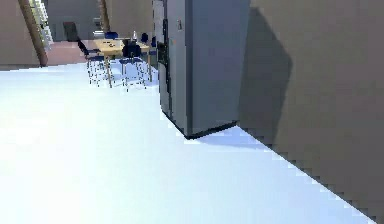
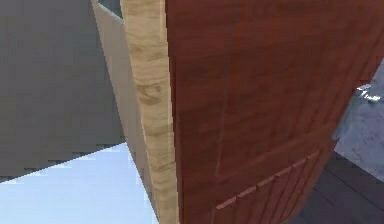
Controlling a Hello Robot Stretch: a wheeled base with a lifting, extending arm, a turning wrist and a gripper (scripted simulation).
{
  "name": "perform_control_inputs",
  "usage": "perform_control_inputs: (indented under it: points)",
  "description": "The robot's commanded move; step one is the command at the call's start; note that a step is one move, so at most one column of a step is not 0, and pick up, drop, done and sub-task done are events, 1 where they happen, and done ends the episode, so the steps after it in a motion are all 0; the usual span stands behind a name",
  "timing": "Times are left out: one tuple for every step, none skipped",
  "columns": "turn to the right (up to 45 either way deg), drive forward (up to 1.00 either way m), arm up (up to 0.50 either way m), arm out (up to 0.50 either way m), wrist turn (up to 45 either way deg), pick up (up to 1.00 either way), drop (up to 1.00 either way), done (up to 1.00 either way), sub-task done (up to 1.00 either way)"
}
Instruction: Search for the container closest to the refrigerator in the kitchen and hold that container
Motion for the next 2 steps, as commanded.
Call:
perform_control_inputs:
  points:
    - [3.0,0.0,0.0,0.0,0.0,0.0,0.0,0.0,0.0]
    - [0.0,1.0,0.0,0.0,0.0,0.0,0.0,0.0,0.0]
